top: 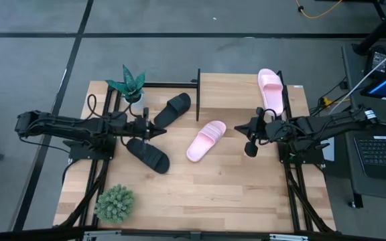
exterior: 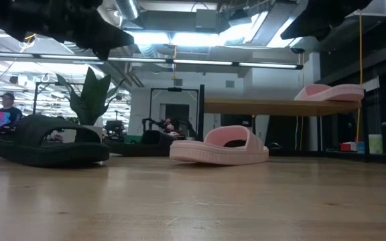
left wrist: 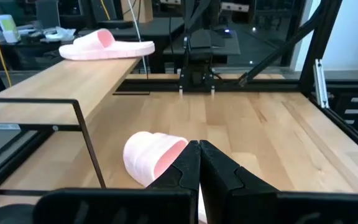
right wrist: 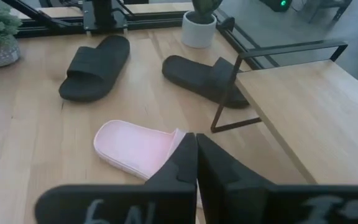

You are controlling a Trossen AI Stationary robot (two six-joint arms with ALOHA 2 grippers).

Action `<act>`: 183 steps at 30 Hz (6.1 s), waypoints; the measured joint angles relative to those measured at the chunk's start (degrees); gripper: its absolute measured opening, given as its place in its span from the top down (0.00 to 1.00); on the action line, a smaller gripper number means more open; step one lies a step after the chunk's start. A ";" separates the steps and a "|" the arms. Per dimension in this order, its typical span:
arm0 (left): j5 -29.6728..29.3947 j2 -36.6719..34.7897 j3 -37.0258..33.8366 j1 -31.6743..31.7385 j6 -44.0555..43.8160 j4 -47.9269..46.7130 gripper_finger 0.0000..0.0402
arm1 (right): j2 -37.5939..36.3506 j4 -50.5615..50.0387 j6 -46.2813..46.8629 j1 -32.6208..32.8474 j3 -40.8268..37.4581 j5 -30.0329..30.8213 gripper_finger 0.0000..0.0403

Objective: Pick and place slides into the shelf
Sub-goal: Put the pink slide on the shelf

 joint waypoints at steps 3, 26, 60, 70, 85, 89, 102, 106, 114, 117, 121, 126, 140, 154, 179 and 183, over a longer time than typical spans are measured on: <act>0.00 0.14 0.00 0.01 -0.20 0.00 1.00 | 0.00 0.00 0.11 0.00 0.00 -0.05 0.99; 2.02 -0.04 0.00 -0.55 -0.20 0.13 1.00 | 20.53 -6.01 -1.22 0.80 16.12 -0.92 0.99; 11.23 -0.04 0.00 -8.90 2.95 -3.54 1.00 | 52.03 -20.85 7.79 -2.55 37.49 -1.02 0.75; 8.60 -0.04 0.00 -8.98 2.95 -4.00 1.00 | 55.57 -21.92 9.14 -4.70 37.51 -1.03 0.70; 8.31 -0.04 0.00 -8.98 2.75 -4.09 1.00 | 57.42 -24.30 8.87 -5.03 37.46 2.12 0.70; 8.31 -0.04 0.00 -9.00 2.75 -4.09 1.00 | 57.42 -24.37 8.97 -5.01 37.46 1.95 0.70; 8.29 -0.04 0.00 -9.01 2.78 -4.09 1.00 | 57.42 -24.03 9.38 -5.01 37.44 -0.47 0.64; 8.31 -0.04 0.00 -9.01 2.80 -4.09 1.00 | 57.42 -24.05 10.43 -5.39 37.44 -0.28 0.57; 8.30 -0.04 0.00 -9.01 2.80 -4.09 1.00 | 57.42 -24.04 10.39 -5.73 37.44 -0.13 0.50; 8.28 -0.04 0.00 -9.01 2.80 -4.09 1.00 | 58.14 -24.43 10.36 -5.70 37.42 -0.13 0.50; 8.29 -0.02 0.00 -9.01 2.80 -4.15 1.00 | 60.10 -25.50 9.08 -5.75 37.29 -0.09 0.50; 8.28 -0.03 0.00 -8.98 2.81 -4.74 1.00 | 60.30 -24.57 10.17 -6.56 37.31 0.88 0.50; 8.26 -0.02 0.00 -8.98 2.89 -5.03 1.00 | 60.41 -24.56 10.90 -7.87 34.10 1.52 0.50; 8.26 -0.03 0.00 -8.98 2.93 -5.03 1.00 | 60.41 -23.61 11.91 -8.39 34.07 2.05 0.72; 8.27 -0.02 0.00 -8.98 2.93 -5.20 1.00 | 59.67 -30.27 6.03 -6.93 38.07 1.58 0.97; 8.27 -0.02 0.00 -8.98 2.93 -5.33 1.00 | 59.66 -33.76 5.86 -5.52 41.78 1.34 0.97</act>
